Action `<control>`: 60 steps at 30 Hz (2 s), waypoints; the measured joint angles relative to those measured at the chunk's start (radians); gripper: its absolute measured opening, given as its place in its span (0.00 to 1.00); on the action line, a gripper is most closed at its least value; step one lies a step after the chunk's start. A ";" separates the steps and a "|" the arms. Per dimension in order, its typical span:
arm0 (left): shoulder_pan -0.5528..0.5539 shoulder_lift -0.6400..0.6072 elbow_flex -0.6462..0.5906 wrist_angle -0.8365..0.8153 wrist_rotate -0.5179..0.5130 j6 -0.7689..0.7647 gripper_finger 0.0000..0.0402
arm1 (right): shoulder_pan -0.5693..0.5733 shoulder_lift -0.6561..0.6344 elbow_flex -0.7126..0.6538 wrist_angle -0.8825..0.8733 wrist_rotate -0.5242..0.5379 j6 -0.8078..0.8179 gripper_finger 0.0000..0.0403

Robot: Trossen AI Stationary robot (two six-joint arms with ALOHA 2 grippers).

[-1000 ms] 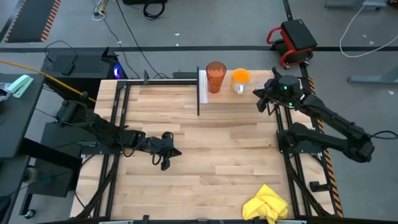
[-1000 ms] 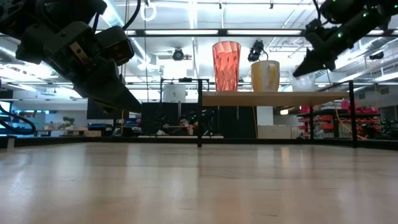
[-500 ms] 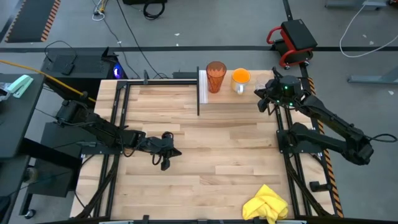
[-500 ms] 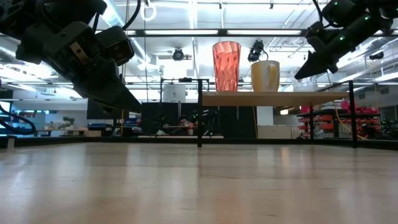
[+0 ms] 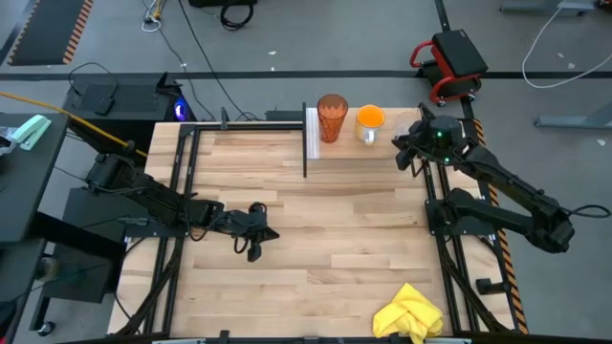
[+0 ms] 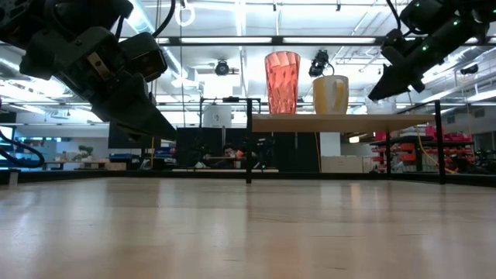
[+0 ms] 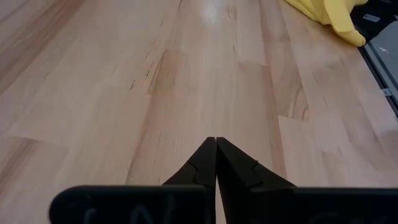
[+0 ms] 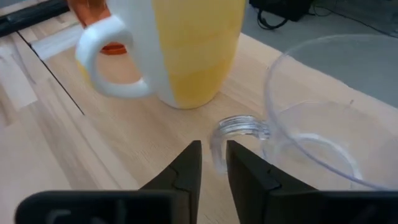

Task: Stack small to large cups/mugs on shelf
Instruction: Put the transparent mug on the shelf

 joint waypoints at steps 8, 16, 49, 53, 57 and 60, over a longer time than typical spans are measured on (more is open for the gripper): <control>0.000 0.000 0.000 0.000 0.000 0.000 0.06 | 0.017 -0.009 0.039 -0.002 0.002 0.035 0.27; 0.000 0.000 0.000 0.000 0.000 0.001 0.04 | 0.017 -0.009 0.068 -0.066 0.033 0.077 0.30; 0.039 0.000 0.000 0.000 -0.060 0.010 0.06 | 0.346 0.128 0.344 -0.376 0.402 0.304 0.01; 0.052 0.000 0.000 0.000 -0.060 0.010 0.07 | 0.350 0.229 0.380 -0.375 0.438 0.292 0.01; 0.055 0.000 0.000 0.000 -0.060 0.010 0.08 | 0.350 0.310 0.431 -0.371 0.467 0.290 0.01; 0.055 0.000 0.000 -0.001 -0.060 0.010 0.07 | 0.350 0.357 0.463 -0.371 0.478 0.290 0.01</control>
